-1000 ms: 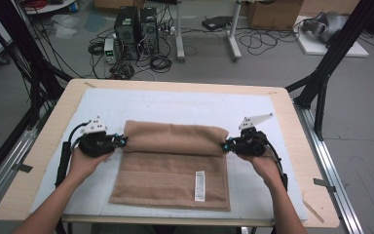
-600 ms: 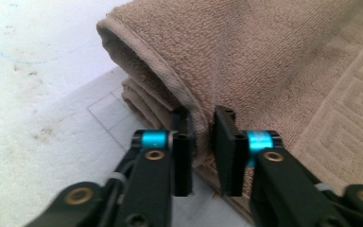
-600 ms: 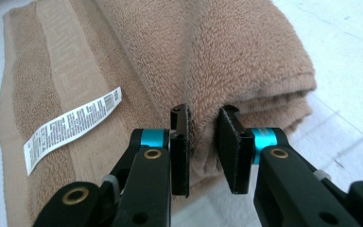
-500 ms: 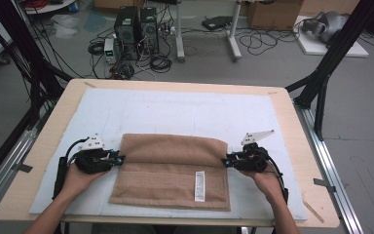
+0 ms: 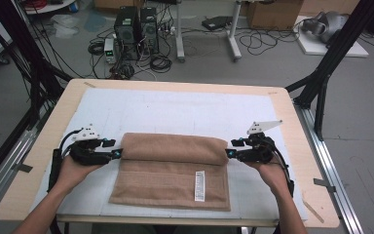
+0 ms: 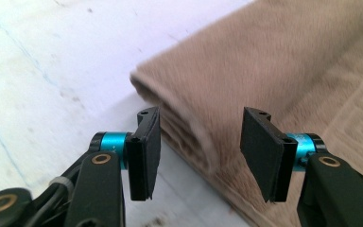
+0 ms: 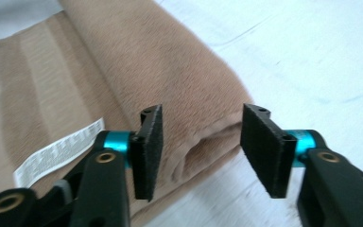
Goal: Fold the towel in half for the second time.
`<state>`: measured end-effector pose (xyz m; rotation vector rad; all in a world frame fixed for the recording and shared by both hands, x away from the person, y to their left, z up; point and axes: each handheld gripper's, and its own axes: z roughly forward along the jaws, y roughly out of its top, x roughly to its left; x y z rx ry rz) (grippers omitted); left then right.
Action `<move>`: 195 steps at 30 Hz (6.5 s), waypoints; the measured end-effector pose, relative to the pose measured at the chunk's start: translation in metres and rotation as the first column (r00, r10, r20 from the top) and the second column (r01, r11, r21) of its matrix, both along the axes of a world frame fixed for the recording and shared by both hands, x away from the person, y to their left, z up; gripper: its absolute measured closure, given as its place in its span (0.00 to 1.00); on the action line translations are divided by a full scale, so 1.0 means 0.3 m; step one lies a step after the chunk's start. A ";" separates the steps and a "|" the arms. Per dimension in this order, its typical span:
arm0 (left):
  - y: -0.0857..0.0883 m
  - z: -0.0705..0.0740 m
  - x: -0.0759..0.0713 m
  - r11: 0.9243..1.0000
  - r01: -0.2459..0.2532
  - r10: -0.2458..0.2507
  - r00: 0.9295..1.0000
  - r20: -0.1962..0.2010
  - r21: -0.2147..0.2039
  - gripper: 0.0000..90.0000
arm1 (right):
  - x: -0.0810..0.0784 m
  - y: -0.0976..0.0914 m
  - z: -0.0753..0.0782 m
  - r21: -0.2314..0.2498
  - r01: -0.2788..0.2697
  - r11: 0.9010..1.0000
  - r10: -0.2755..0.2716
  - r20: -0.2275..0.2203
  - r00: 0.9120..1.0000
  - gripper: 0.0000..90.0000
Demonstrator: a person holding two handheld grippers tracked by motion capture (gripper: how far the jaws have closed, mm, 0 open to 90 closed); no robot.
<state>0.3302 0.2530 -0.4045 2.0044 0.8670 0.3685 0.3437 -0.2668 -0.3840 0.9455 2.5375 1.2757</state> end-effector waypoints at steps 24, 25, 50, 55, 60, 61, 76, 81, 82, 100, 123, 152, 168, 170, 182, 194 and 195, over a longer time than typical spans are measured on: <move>-0.061 -0.072 0.165 1.000 0.013 -0.017 0.989 -0.145 -0.028 0.83 | 0.173 0.120 -0.086 -0.027 -0.075 0.997 0.069 -0.187 0.980 0.78; -0.066 -0.065 0.156 1.000 0.020 -0.022 0.991 -0.128 -0.017 0.89 | 0.170 0.122 -0.083 -0.029 -0.082 0.996 0.076 -0.180 0.981 0.82; 0.025 0.006 -0.282 0.990 0.144 -0.144 0.990 0.001 -0.010 0.82 | -0.188 0.094 0.038 0.066 -0.315 0.947 0.316 -0.016 0.949 0.74; 0.040 0.002 -0.285 0.993 0.113 -0.113 0.993 -0.010 -0.027 0.62 | -0.223 0.063 0.034 0.082 -0.275 0.958 0.277 -0.007 0.961 0.68; 0.000 0.023 -0.235 0.990 0.126 -0.126 0.992 0.004 -0.063 0.62 | -0.197 0.088 0.003 0.039 -0.276 0.960 0.277 -0.034 0.960 0.68; -0.005 0.029 -0.229 0.989 0.129 -0.129 0.992 0.004 -0.073 0.61 | -0.194 0.099 -0.010 0.028 -0.285 0.958 0.286 -0.044 0.957 0.67; -0.024 0.004 -0.244 0.955 0.298 -0.296 0.950 -0.100 0.003 0.89 | -0.170 0.122 -0.050 0.008 -0.287 0.958 0.287 -0.068 0.955 0.62; 0.019 0.074 -0.255 0.961 0.276 -0.277 0.958 -0.072 -0.024 0.71 | -0.137 0.102 -0.026 -0.013 -0.225 0.974 0.224 -0.034 0.974 0.59; 0.024 0.088 -0.245 0.963 0.268 -0.269 0.961 -0.058 -0.026 0.69 | -0.127 0.100 -0.022 -0.019 -0.209 0.978 0.209 -0.024 0.978 0.58; -0.106 -0.062 0.016 0.991 0.071 -0.066 0.997 -0.048 0.117 0.50 | 0.032 0.087 -0.093 -0.090 -0.082 0.993 0.078 -0.041 0.996 0.46; -0.086 -0.017 0.015 1.000 -0.006 0.006 1.000 -0.002 0.031 0.92 | 0.045 0.120 -0.051 -0.095 -0.126 0.987 0.124 -0.028 0.992 0.86; -0.130 -0.089 0.200 0.986 -0.115 0.122 0.991 -0.055 0.118 0.70 | 0.245 0.211 -0.128 -0.179 0.010 0.984 -0.018 -0.042 0.999 0.76; -0.124 -0.097 0.146 0.987 -0.100 0.109 0.992 -0.066 0.125 0.60 | 0.079 0.178 -0.119 -0.134 -0.085 0.987 0.084 -0.012 0.996 0.67; -0.123 -0.097 0.145 0.987 -0.102 0.110 0.992 -0.063 0.126 0.60 | 0.057 0.166 -0.139 -0.145 -0.088 0.986 0.085 -0.023 0.996 0.67; -0.102 -0.077 0.116 0.986 -0.110 0.121 0.990 -0.075 0.126 0.56 | -0.003 0.144 -0.096 -0.080 -0.110 0.991 0.113 0.036 0.993 0.65; -0.100 -0.083 0.117 0.983 -0.120 0.132 0.988 -0.084 0.139 0.53 | -0.053 0.178 -0.129 -0.152 -0.186 0.971 0.186 -0.011 0.982 0.66; -0.100 -0.077 0.109 0.984 -0.117 0.128 0.989 -0.076 0.135 0.53 | -0.053 0.175 -0.117 -0.138 -0.182 0.974 0.184 -0.001 0.983 0.66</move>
